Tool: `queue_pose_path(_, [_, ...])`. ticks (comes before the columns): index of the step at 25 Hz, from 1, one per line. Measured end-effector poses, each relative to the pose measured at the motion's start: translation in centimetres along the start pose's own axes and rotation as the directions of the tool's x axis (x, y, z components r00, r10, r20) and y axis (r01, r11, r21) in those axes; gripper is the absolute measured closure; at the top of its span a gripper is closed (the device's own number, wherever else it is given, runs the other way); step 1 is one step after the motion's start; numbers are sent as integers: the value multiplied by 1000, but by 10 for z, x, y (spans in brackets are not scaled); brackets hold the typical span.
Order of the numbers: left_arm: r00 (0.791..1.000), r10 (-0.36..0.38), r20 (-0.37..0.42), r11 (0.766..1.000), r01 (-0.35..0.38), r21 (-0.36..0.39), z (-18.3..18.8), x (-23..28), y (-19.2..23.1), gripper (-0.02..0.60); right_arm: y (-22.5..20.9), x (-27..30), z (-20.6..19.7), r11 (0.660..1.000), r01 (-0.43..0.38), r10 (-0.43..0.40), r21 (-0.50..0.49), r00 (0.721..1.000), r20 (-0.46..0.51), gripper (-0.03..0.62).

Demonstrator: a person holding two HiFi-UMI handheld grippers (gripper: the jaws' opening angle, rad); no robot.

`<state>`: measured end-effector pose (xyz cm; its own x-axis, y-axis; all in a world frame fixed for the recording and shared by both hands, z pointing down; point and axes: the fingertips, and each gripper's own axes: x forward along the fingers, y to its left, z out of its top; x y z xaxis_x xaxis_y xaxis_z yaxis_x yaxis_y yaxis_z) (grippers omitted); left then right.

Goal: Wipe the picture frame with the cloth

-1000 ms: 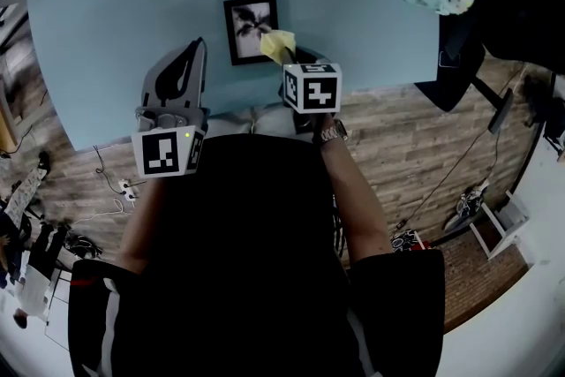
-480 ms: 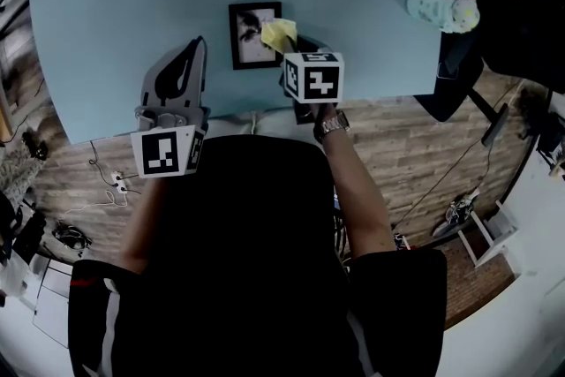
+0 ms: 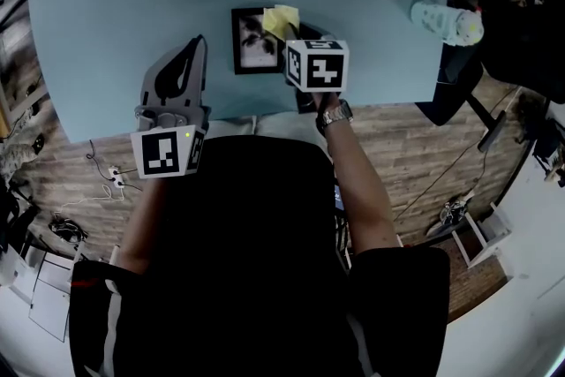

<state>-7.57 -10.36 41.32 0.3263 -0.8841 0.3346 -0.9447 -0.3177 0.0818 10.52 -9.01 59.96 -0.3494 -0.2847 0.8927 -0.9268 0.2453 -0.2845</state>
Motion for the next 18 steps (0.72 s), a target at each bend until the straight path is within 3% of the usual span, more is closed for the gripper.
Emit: queue_pose_path(18, [1000, 28, -8, 1000, -28, -14, -9, -1, 25, 581, 45, 21, 17, 996, -62, 61, -60, 998, -22, 558])
